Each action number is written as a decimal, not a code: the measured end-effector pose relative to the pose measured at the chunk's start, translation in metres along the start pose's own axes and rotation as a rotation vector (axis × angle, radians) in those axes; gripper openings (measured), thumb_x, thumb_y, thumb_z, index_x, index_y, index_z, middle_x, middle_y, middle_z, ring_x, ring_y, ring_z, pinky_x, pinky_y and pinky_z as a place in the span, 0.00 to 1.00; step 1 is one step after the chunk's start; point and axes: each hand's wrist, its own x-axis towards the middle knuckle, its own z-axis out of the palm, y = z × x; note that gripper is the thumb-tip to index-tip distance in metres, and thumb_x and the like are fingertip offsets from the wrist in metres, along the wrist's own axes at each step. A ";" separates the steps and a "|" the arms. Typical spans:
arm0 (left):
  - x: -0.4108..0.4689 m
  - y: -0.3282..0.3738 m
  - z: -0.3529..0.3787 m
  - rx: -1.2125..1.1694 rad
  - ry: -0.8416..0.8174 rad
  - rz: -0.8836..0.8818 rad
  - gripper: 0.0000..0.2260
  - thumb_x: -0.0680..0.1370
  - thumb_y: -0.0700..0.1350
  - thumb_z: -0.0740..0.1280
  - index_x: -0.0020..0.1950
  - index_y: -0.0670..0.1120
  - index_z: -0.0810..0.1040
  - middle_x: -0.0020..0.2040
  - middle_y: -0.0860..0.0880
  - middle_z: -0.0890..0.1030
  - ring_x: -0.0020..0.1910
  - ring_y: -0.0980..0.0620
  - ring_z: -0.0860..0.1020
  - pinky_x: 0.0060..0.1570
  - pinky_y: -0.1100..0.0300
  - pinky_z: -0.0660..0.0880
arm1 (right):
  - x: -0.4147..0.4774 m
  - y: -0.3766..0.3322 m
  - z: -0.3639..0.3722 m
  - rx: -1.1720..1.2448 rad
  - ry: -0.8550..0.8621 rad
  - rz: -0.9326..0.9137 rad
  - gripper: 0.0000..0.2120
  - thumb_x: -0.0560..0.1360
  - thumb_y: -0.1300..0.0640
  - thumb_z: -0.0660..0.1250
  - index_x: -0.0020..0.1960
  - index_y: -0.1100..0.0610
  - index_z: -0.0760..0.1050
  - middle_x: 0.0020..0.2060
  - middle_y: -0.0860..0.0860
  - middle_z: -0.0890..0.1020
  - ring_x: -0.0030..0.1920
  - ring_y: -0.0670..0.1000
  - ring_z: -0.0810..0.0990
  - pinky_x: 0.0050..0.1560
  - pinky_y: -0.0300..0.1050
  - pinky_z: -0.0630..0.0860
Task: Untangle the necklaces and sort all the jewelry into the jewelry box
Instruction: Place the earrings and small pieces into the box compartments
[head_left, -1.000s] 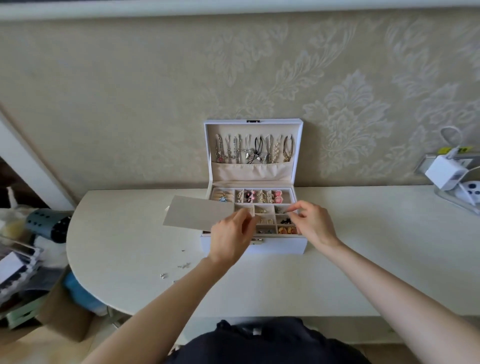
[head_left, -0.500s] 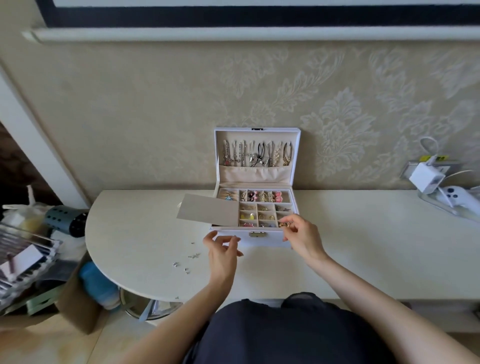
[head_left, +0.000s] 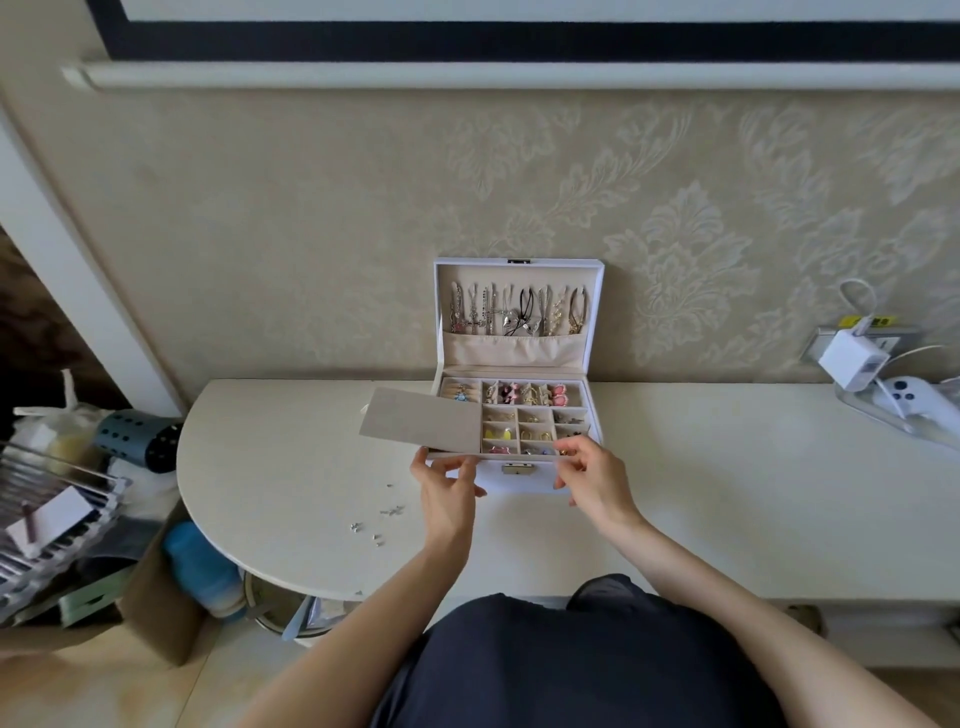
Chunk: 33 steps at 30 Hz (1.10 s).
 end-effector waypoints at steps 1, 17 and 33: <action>0.001 -0.001 0.000 -0.002 -0.002 0.005 0.27 0.78 0.42 0.64 0.72 0.42 0.55 0.48 0.55 0.75 0.36 0.52 0.78 0.37 0.66 0.66 | -0.001 0.000 0.000 0.005 0.000 0.001 0.09 0.77 0.63 0.62 0.54 0.53 0.76 0.37 0.49 0.82 0.37 0.55 0.82 0.39 0.56 0.80; 0.003 -0.007 0.012 0.722 -0.389 0.192 0.22 0.77 0.40 0.59 0.69 0.54 0.59 0.38 0.51 0.82 0.30 0.52 0.74 0.36 0.57 0.75 | 0.010 0.008 -0.006 -0.318 0.450 -0.203 0.18 0.71 0.69 0.64 0.59 0.58 0.78 0.58 0.55 0.79 0.59 0.60 0.72 0.57 0.51 0.67; 0.002 -0.030 -0.021 0.708 -0.177 0.587 0.20 0.76 0.41 0.67 0.66 0.48 0.67 0.46 0.54 0.76 0.40 0.54 0.75 0.40 0.59 0.73 | 0.005 0.015 0.002 -0.727 0.180 -0.292 0.21 0.68 0.68 0.66 0.61 0.62 0.75 0.61 0.58 0.76 0.69 0.60 0.65 0.73 0.61 0.53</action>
